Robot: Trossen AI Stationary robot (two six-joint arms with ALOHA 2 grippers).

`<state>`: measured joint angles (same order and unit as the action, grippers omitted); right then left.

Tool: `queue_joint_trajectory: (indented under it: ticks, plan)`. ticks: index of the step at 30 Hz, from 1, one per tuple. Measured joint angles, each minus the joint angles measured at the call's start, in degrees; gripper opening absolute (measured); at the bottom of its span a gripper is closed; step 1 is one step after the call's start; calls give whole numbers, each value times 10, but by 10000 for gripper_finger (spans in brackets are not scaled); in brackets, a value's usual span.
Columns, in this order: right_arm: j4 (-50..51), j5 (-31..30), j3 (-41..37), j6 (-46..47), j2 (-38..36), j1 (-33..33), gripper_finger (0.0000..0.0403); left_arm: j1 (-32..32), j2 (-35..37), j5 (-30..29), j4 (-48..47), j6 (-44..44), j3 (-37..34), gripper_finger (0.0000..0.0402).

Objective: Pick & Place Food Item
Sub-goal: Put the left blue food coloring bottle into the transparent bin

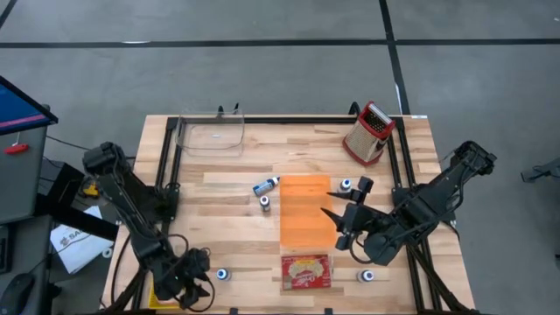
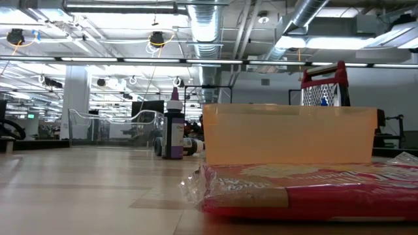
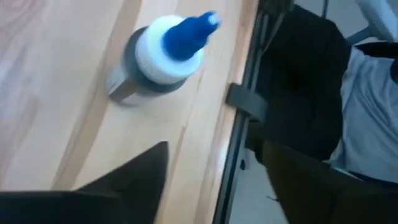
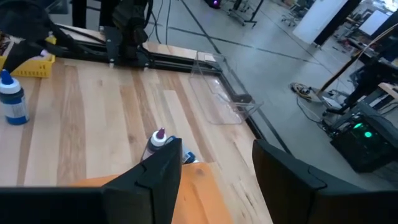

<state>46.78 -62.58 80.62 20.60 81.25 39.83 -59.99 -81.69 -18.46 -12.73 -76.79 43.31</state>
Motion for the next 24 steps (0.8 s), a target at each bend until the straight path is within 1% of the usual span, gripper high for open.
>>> queue_joint_trajectory:
  ticks: [2, 5, 7, 9, 13, 16, 21, 24]
  plan:
    - [0, -4, 0, 0, 0, 0, 189, 0, -3, -5, 3, 9, 0, 296]
    - [0, -5, 0, 3, 0, 0, 189, 0, -2, -7, 1, 14, 0, 336]
    - [0, -5, 0, 4, 0, 0, 189, 0, -2, -7, -7, 15, 0, 353]
    - [0, -5, 0, 5, 0, 0, 189, 2, -2, -7, -26, 14, 0, 363]
    - [0, -5, 0, 5, 0, -2, 189, 9, -2, -7, -43, 14, 0, 366]
    - [0, -5, 0, 4, 0, -3, 189, 13, -2, -9, -52, 19, 0, 361]
    - [0, -5, 0, 5, 0, -2, 189, 23, -2, -38, -49, 54, 0, 348]
    - [0, -5, 0, 5, 0, -2, 189, 33, -2, -41, -48, 62, 0, 342]
